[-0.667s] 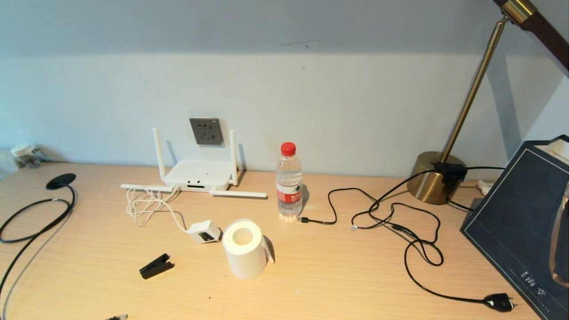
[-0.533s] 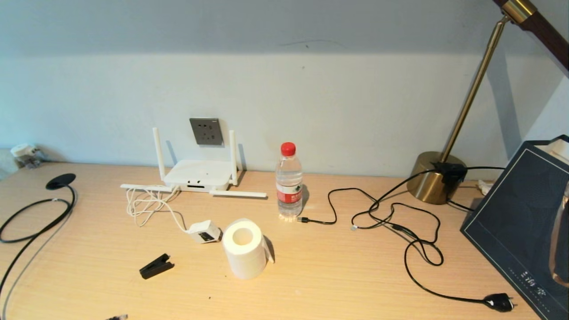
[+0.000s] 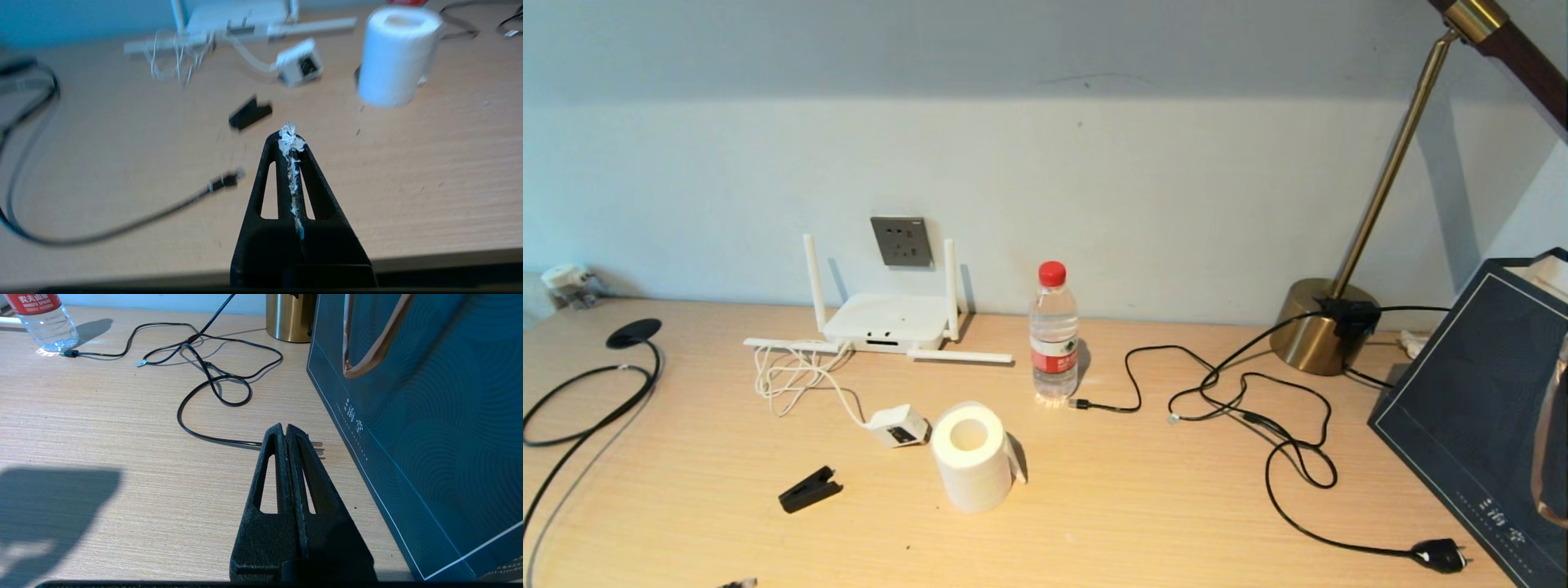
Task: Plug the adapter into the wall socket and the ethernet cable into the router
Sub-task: Pick up plug
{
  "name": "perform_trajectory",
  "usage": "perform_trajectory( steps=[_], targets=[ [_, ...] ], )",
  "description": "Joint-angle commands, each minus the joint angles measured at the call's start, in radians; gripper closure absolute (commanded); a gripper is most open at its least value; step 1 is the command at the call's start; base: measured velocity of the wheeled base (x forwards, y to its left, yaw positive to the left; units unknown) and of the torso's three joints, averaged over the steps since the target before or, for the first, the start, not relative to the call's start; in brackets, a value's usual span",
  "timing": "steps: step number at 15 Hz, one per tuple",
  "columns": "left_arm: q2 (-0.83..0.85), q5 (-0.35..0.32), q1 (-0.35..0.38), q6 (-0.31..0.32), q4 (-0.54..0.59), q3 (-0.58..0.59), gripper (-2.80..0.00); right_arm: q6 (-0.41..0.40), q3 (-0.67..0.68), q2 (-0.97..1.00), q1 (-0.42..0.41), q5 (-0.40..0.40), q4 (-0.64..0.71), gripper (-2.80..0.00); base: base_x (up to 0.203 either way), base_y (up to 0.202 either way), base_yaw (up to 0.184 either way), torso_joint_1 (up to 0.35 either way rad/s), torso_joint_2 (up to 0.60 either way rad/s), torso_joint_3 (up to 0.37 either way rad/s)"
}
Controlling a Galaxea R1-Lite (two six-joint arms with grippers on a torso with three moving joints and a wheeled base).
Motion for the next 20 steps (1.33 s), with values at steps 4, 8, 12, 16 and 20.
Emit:
perform_trajectory(
  steps=[4, 8, 12, 16, 20],
  targets=[
    [0.355, -0.196, -0.049, 0.096, 0.038, -0.352, 0.00, 0.001, 0.000, 0.001, 0.000, 0.000, 0.000, 0.00, 0.000, 0.000, 0.000, 0.000, 0.00, 0.000],
    [0.816, -0.258, -0.124, 0.221, 0.050, -0.625, 0.00, 0.001, 0.000, 0.002, 0.000, 0.000, 0.002, 0.00, 0.000, 0.000, 0.000, 0.000, 0.00, 0.000],
    [1.267, -0.314, -0.125, 0.412, 0.050, -0.827, 0.00, 0.001, 0.000, 0.002, 0.000, 0.000, 0.000, 0.00, 0.000, 0.000, 0.000, 0.000, 0.00, 0.000],
    [1.642, -0.421, -0.026, 0.618, 0.058, -1.080, 0.00, 0.001, 0.000, 0.002, 0.000, 0.000, 0.000, 0.00, 0.000, 0.000, 0.000, 0.000, 0.00, 0.000],
    [1.757, -0.574, 0.028, 0.880, 0.104, -1.158, 0.00, 0.001, 0.000, 0.002, 0.000, 0.000, 0.000, 0.00, 0.000, 0.000, 0.000, 0.000, 0.00, 0.000]
  ],
)
